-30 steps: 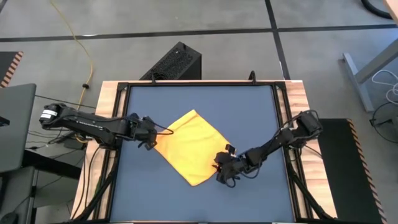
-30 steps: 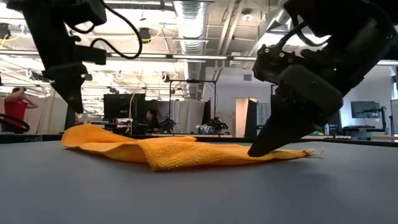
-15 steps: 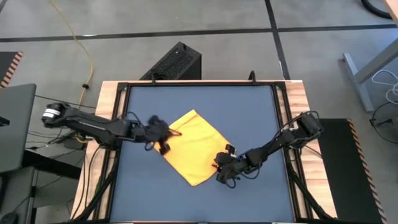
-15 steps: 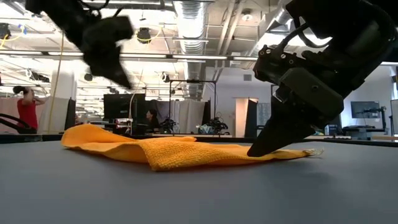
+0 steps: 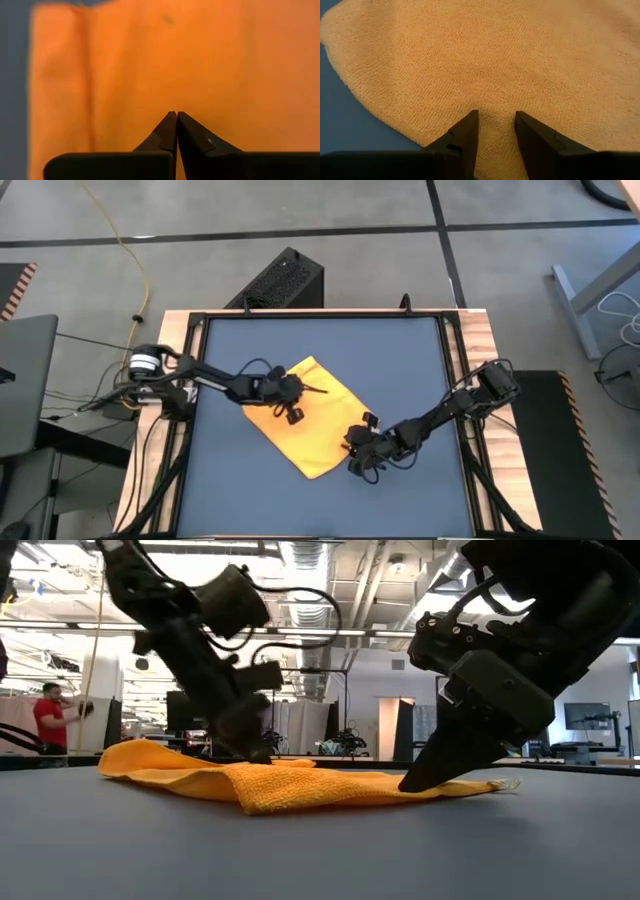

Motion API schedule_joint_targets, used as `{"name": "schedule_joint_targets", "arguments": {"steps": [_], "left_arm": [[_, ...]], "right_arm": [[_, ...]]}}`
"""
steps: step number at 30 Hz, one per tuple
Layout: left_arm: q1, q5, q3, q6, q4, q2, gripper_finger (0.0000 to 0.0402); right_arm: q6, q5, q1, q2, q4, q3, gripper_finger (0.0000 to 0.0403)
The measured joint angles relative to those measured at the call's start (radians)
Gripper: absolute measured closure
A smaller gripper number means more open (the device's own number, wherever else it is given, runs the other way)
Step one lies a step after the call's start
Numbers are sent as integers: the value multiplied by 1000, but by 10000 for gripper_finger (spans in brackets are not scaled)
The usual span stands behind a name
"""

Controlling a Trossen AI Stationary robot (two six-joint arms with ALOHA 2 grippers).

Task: Roll towel
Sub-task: Fold the orange microfiber towel

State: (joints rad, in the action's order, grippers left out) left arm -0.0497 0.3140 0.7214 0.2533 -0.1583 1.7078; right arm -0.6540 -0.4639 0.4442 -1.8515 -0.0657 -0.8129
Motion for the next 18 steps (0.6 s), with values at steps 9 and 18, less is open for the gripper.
{"name": "schedule_joint_targets", "arguments": {"steps": [9,18], "left_arm": [[-80,15,57,-103,77,21,401],[-170,-5,2,-93,148,14,401]], "right_arm": [[1,89,9,4,67,-1,248],[0,139,29,45,155,-1,248]]}}
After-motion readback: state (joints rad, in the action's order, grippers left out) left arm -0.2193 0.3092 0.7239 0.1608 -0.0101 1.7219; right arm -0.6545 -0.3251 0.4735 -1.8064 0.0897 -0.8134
